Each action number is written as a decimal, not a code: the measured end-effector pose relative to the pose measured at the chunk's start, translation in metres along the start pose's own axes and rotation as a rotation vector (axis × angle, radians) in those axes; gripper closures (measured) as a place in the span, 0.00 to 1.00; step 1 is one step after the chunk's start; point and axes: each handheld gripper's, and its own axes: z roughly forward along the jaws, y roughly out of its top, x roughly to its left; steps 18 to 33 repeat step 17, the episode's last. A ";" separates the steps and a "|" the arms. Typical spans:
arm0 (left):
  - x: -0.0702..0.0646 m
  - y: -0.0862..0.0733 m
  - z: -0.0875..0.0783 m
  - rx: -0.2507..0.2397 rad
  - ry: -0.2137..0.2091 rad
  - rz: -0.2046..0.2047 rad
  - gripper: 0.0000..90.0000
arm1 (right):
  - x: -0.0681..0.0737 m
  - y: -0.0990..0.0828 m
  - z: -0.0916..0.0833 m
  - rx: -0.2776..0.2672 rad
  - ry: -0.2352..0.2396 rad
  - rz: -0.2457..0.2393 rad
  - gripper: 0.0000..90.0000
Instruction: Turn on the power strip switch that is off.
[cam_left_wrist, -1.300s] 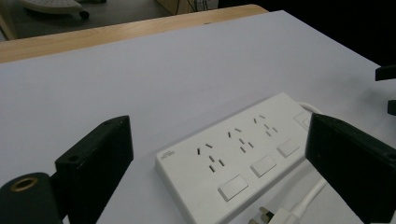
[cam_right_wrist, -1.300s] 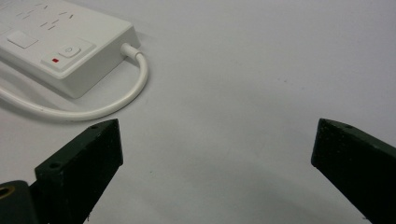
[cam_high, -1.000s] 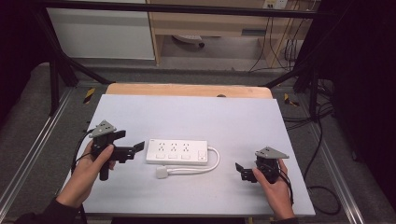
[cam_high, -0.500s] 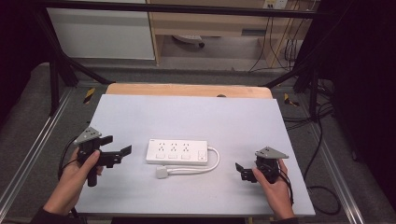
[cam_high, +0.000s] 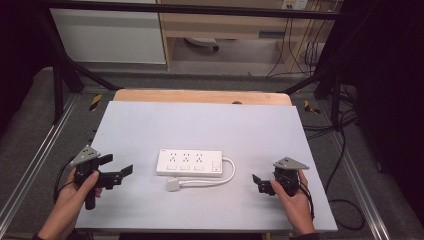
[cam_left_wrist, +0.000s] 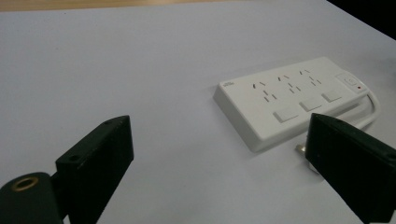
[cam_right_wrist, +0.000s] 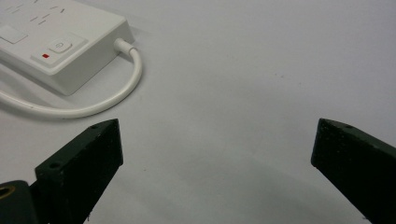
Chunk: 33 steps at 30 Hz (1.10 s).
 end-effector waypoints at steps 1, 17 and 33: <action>0.000 -0.003 0.000 0.003 0.004 0.001 0.09 | 0.000 0.000 0.000 0.001 -0.001 0.001 0.03; -0.006 -0.043 -0.002 0.073 -0.007 0.041 0.10 | -0.007 -0.007 0.010 0.083 -0.079 0.047 0.03; -0.006 -0.043 -0.002 0.073 -0.007 0.041 0.10 | -0.007 -0.007 0.010 0.083 -0.079 0.047 0.03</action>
